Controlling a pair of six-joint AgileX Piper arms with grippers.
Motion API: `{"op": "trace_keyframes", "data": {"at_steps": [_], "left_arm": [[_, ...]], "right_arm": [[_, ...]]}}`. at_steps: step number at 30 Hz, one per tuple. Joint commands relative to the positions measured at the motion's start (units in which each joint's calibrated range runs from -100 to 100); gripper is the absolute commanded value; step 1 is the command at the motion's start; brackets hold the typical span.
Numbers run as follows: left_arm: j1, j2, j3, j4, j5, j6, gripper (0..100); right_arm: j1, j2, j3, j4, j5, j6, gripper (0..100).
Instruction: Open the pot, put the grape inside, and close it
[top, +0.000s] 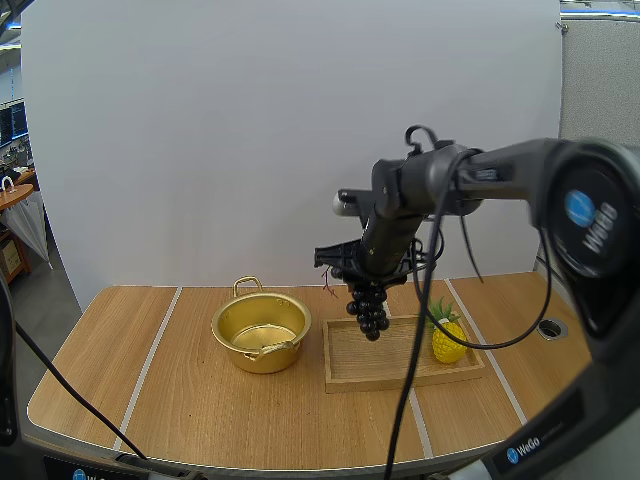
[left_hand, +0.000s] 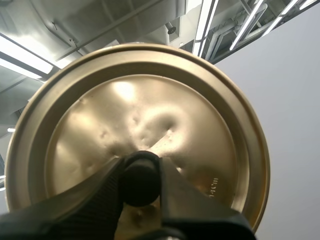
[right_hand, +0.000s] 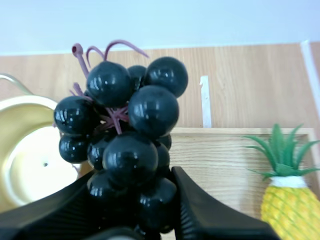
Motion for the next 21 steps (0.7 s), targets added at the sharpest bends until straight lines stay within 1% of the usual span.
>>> {"op": "trace_keyframes", "data": {"at_steps": [1, 3, 4, 6, 10, 13, 17, 21], "left_arm": [[-0.20, -0.43, -0.51, 0.54, -3.18, -0.64, 0], [-0.20, -0.43, -0.51, 0.54, -3.18, -0.64, 0], [-0.20, -0.43, -0.51, 0.54, -3.18, -0.64, 0], [-0.20, -0.43, -0.51, 0.54, -3.18, -0.64, 0], [-0.20, -0.43, -0.51, 0.54, -3.18, -0.64, 0], [-0.20, -0.43, -0.51, 0.54, -3.18, -0.64, 0], [-0.20, -0.43, -0.51, 0.54, -3.18, -0.64, 0], [-0.20, -0.43, -0.51, 0.54, -3.18, -0.64, 0]], "right_arm": [[0.43, -4.49, -0.22, 2.19, -1.18, -4.05, 0], [1.84, -5.94, -0.22, 6.23, -3.92, -12.71, 0], [2.68, -6.30, -0.22, 8.32, -4.10, -15.19, 0], [4.63, -6.38, -0.22, 10.12, -4.10, -17.29, 0], [8.60, -4.98, -0.22, 9.24, -6.39, -17.05, 0], [10.52, -2.86, -1.02, 8.95, -7.79, -17.04, 0], [11.42, 0.72, -4.16, 8.95, -7.29, -17.04, 0], [11.50, 6.16, -8.16, 8.95, -7.29, -17.04, 0]]}}
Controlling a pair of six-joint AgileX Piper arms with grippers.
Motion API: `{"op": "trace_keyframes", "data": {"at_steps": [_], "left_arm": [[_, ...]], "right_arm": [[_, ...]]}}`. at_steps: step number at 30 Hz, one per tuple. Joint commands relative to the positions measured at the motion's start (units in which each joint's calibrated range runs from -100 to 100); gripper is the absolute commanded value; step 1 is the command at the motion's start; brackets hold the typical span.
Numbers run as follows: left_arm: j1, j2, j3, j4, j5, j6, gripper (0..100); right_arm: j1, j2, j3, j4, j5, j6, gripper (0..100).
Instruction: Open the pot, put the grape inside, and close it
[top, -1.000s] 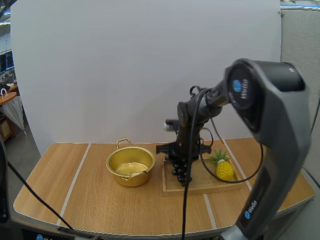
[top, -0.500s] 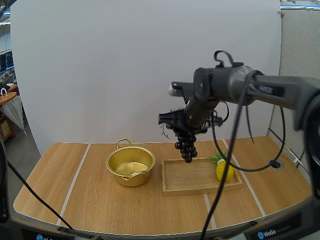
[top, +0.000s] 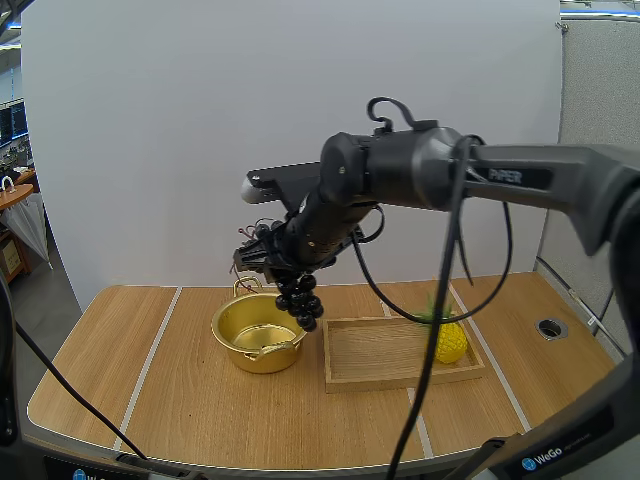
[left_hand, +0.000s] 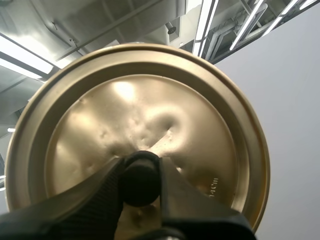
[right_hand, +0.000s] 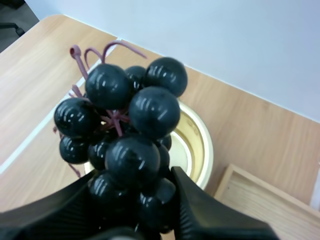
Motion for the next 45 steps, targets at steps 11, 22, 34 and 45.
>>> {"op": "trace_keyframes", "data": {"at_steps": [11, 22, 34, 45], "left_arm": [[-0.20, -0.43, -0.51, 0.54, -3.18, -0.64, 0], [-0.20, -0.43, -0.51, 0.54, -3.18, -0.64, 0], [-0.20, -0.43, -0.51, 0.54, -3.18, -0.64, 0], [-0.20, -0.43, -0.51, 0.54, -3.18, -0.64, 0]], "right_arm": [[0.18, 18.40, -12.79, -0.66, -0.92, -1.70, 0], [0.18, 30.04, -16.95, -0.80, 0.19, -1.70, 0], [0.18, 37.54, -16.95, -0.80, 0.19, -2.79, 0], [0.18, 37.54, -16.95, 0.28, -0.28, -3.25, 60]]}}
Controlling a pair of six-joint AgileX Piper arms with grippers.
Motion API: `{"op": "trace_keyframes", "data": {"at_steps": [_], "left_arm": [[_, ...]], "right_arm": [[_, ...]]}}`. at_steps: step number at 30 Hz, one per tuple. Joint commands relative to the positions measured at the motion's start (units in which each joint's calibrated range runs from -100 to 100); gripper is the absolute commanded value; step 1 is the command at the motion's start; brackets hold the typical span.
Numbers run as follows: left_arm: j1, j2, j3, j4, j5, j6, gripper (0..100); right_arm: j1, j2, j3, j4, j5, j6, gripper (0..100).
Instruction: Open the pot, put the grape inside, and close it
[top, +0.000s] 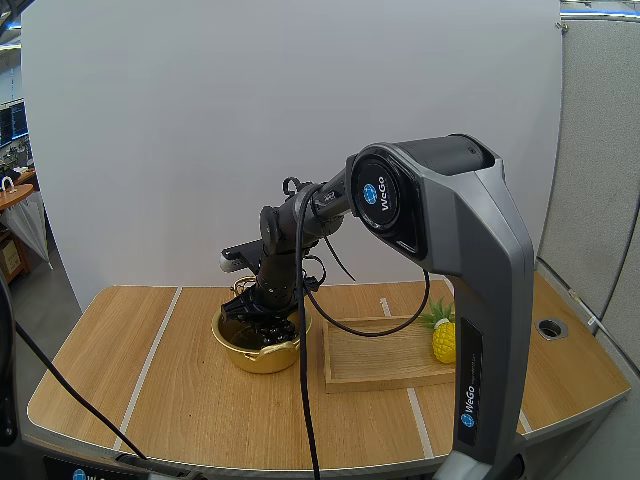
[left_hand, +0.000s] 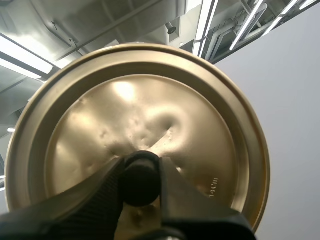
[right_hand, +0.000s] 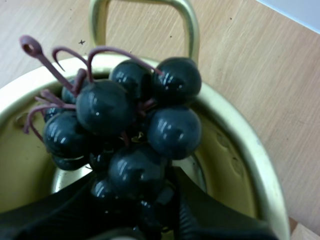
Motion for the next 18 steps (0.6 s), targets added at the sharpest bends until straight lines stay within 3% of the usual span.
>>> {"op": "trace_keyframes", "data": {"at_steps": [1, 2, 10, 18], "left_arm": [[-0.20, -0.43, -0.51, 0.54, -3.18, -0.64, 0], [-0.20, -0.43, -0.51, 0.54, -3.18, -0.64, 0], [-0.20, -0.43, -0.51, 0.54, -3.18, -0.64, 0], [-0.20, -0.43, -0.51, 0.54, -3.18, -0.64, 0]], "right_arm": [[0.10, -0.10, -0.28, 0.28, 2.15, -0.79, 81], [0.10, -0.10, -0.28, 0.14, 2.15, -0.70, 100], [0.02, -1.59, -0.28, 0.78, 2.65, -0.70, 100], [0.02, -9.26, -0.28, 0.78, 3.86, -0.29, 100]]}}
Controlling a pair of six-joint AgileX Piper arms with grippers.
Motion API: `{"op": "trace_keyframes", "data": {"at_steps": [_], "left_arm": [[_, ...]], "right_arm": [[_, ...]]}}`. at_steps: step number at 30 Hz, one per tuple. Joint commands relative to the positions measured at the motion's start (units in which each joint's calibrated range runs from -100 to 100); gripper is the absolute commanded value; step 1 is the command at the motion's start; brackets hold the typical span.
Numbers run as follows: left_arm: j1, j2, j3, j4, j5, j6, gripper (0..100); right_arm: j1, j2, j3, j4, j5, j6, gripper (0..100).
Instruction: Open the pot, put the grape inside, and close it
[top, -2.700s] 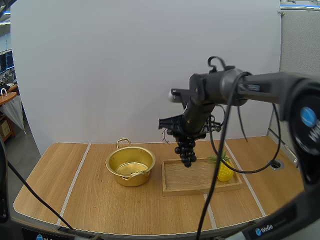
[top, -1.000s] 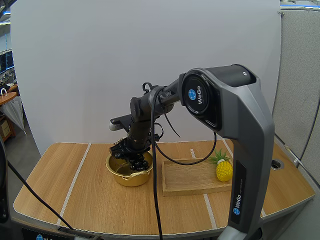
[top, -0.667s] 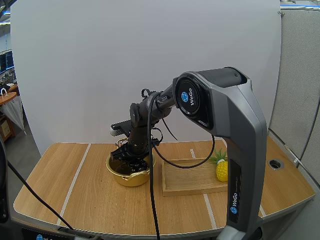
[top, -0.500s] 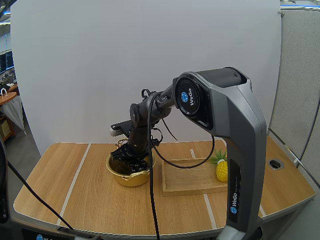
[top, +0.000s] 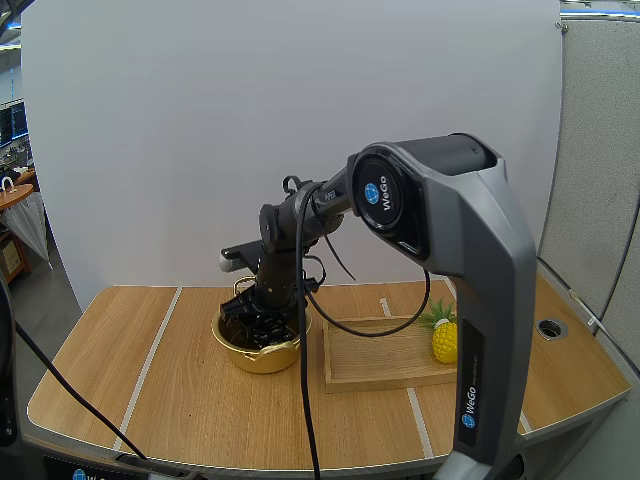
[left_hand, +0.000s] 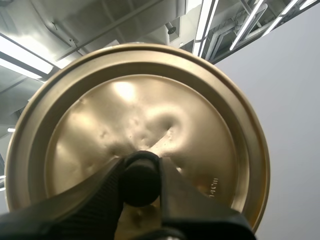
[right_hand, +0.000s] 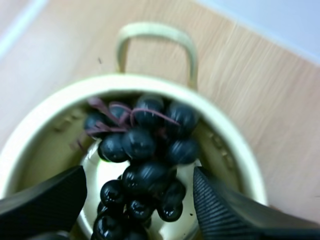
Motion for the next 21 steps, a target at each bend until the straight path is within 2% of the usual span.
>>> {"op": "trace_keyframes", "data": {"at_steps": [1, 4, 9, 13, 21], "left_arm": [[-0.20, -0.43, -0.51, 0.54, -3.18, -0.64, 0], [-0.20, -0.43, -0.51, 0.54, -3.18, -0.64, 0], [-0.20, -0.43, -0.51, 0.54, -3.18, -0.64, 0], [-0.20, -0.43, -0.51, 0.54, -3.18, -0.64, 0], [-0.20, -0.43, -0.51, 0.54, -3.18, -0.64, 0]], "right_arm": [[0.02, -9.89, -0.28, 0.05, 2.54, -0.22, 100], [0.02, -12.72, -0.28, 0.05, 3.56, -0.22, 100], [0.02, -23.38, -0.28, 0.80, 10.93, -0.22, 100], [0.02, -29.57, 1.06, 2.48, 11.29, -0.22, 100], [0.02, -36.88, 2.56, 2.72, 16.06, -0.03, 100]]}}
